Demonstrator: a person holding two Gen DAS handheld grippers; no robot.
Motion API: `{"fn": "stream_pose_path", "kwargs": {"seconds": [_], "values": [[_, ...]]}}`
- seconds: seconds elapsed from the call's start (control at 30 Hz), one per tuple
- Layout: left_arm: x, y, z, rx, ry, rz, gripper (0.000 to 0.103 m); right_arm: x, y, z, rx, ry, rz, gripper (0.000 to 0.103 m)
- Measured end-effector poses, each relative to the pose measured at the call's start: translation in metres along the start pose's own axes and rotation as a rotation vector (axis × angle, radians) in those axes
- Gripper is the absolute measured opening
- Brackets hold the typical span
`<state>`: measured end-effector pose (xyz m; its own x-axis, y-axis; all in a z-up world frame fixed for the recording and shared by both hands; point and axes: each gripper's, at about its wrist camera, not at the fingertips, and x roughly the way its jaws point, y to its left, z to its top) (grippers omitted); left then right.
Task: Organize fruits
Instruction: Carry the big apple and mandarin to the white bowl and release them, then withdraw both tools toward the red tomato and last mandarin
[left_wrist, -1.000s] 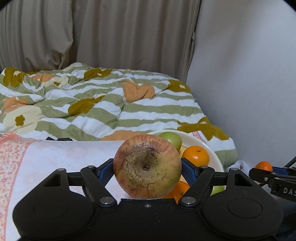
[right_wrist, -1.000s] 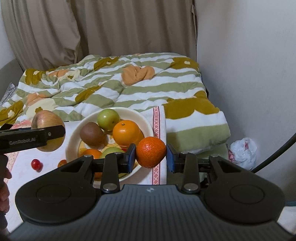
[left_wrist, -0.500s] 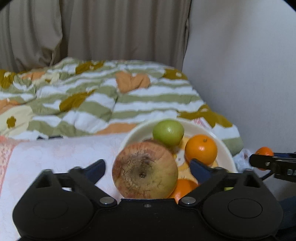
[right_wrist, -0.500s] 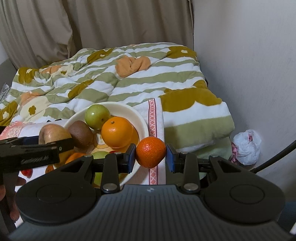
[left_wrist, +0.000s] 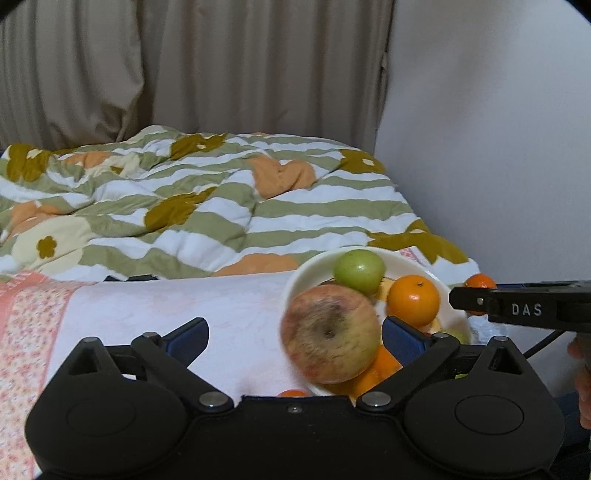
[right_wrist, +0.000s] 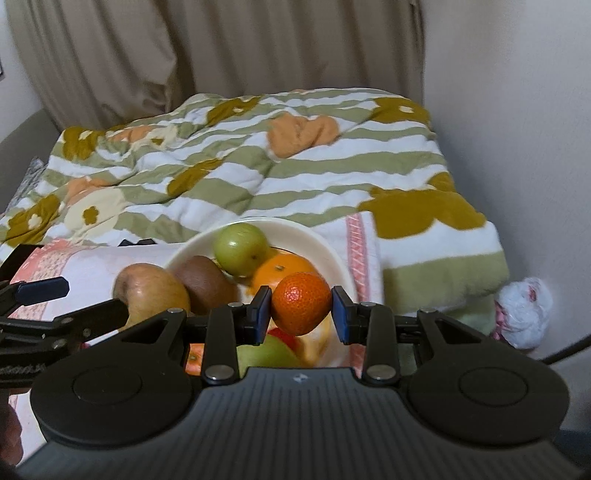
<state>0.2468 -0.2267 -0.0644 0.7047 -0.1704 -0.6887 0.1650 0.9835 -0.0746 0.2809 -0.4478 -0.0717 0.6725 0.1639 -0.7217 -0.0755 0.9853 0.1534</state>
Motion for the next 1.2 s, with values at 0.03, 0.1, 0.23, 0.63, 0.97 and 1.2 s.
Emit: {"fn": "stream_pose_path", "kwargs": {"seconds": [0.03, 0.1, 0.23, 0.63, 0.97, 1.2], "values": [[-0.003, 0.003, -0.001, -0.005, -0.001, 0.012, 0.102, 0.002, 0.003, 0.001, -0.005, 0.004, 0.007, 0.050], [-0.008, 0.008, -0.002, -0.011, -0.004, 0.023, 0.102, 0.007, 0.010, 0.002, -0.021, 0.014, 0.021, 0.050], [-0.018, 0.015, -0.005, -0.021, -0.012, 0.058, 0.102, 0.018, 0.020, 0.001, -0.035, 0.031, 0.043, 0.050], [-0.033, 0.024, -0.022, -0.038, -0.015, 0.109, 0.102, 0.013, 0.020, -0.005, -0.020, -0.036, 0.046, 0.103], [-0.052, 0.021, -0.030, -0.038, -0.038, 0.112, 0.102, -0.011, 0.008, -0.013, 0.011, -0.048, 0.030, 0.103], [-0.083, 0.017, -0.031, -0.048, -0.097, 0.104, 0.102, -0.050, 0.013, -0.018, -0.008, -0.099, 0.018, 0.103]]}}
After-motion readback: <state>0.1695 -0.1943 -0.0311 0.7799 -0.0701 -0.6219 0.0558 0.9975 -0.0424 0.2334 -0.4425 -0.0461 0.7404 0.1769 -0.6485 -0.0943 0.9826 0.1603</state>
